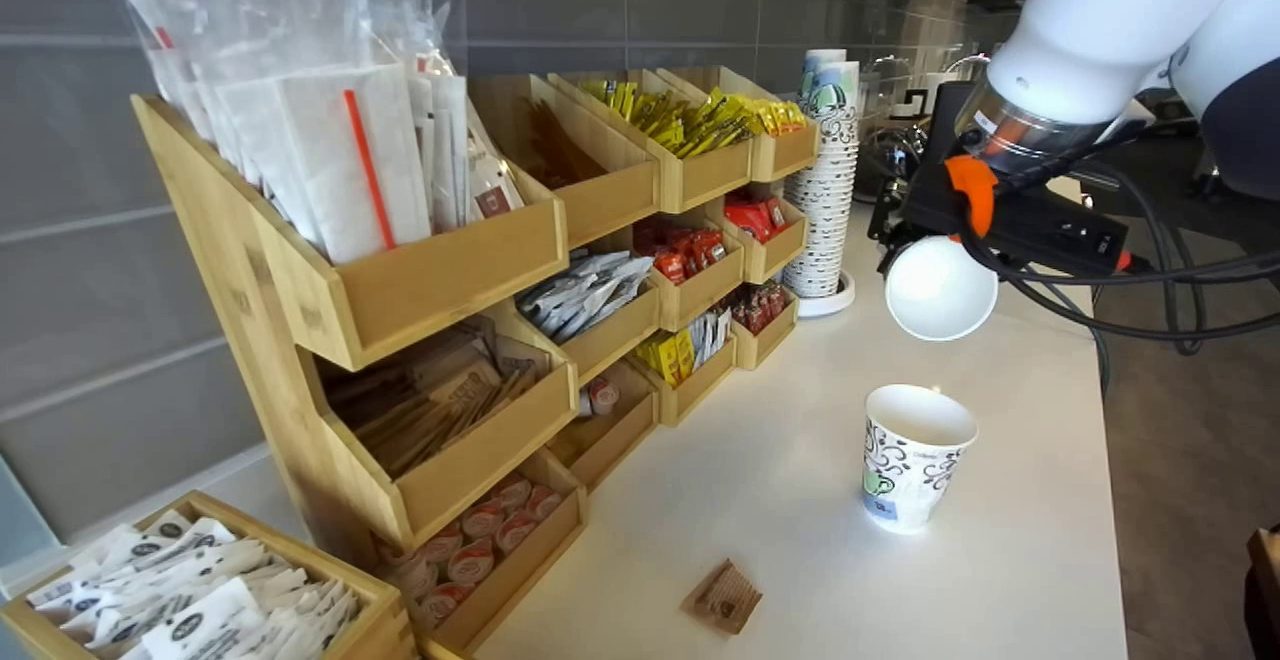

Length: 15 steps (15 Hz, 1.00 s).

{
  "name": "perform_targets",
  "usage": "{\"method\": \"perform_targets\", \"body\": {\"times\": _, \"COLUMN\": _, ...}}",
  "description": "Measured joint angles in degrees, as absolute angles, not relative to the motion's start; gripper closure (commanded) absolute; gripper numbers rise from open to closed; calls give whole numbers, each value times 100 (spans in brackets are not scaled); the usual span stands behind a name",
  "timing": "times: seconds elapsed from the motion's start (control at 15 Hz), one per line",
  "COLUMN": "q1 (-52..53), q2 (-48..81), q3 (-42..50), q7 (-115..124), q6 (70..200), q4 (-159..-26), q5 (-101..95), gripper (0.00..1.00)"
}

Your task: Pick up the white paper cup on the right and pour all its contents into the white paper cup on the left

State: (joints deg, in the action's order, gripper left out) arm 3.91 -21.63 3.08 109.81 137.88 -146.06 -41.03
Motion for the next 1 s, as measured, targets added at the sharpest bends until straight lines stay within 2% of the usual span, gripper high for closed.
{"method": "perform_targets", "body": {"times": 0.8, "q1": -186, "q2": -2447, "q3": 859, "q7": 8766, "q6": 14233, "q4": -15320, "q5": 693, "gripper": 58}}
{"method": "perform_targets", "body": {"times": 0.87, "q1": -200, "q2": -2480, "q3": 910, "q7": 8605, "q6": 14236, "q4": -15363, "q5": 1039, "gripper": 33}}
{"method": "perform_targets", "body": {"times": 1.0, "q1": -322, "q2": -2509, "q3": 926, "q7": 8477, "q6": 14236, "q4": -15457, "q5": 1311, "gripper": 33}}
